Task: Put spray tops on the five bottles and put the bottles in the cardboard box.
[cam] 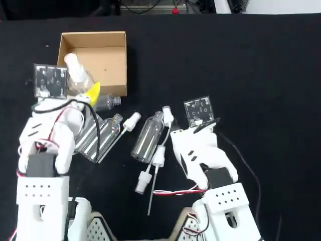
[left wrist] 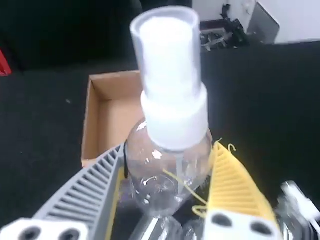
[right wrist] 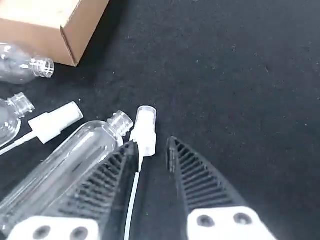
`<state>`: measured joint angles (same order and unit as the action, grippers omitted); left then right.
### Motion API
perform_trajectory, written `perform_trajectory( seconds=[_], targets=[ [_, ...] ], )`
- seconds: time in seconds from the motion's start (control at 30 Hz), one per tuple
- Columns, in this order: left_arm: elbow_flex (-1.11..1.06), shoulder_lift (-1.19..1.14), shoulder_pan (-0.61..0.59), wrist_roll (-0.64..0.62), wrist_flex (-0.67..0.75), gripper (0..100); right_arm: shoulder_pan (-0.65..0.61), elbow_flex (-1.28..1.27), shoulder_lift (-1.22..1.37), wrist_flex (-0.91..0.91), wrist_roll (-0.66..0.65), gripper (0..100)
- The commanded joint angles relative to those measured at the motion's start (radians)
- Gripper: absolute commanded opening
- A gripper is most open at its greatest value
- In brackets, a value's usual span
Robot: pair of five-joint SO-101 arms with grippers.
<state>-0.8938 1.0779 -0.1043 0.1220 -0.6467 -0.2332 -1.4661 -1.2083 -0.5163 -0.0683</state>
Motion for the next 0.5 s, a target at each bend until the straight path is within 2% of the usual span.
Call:
perform_trajectory(
  seconds=[0.0, 0.17, 0.3, 0.47],
  targets=[
    [0.071, -0.078, -0.012, 0.006, 0.103, 22, 0.017, 0.007, -0.008, 0.026, 0.009, 9.6],
    [0.120, -0.241, -0.015, 0.006, 0.236, 22, 0.017, 0.007, -0.008, 0.026, 0.009, 9.6],
    [0.211, -0.396, -0.064, 0.002, 0.347, 22, 0.017, 0.007, -0.008, 0.026, 0.009, 9.6],
    [0.361, -0.621, -0.094, 0.000, 0.382, 22, 0.017, 0.005, -0.008, 0.026, 0.009, 9.6]
  ],
)
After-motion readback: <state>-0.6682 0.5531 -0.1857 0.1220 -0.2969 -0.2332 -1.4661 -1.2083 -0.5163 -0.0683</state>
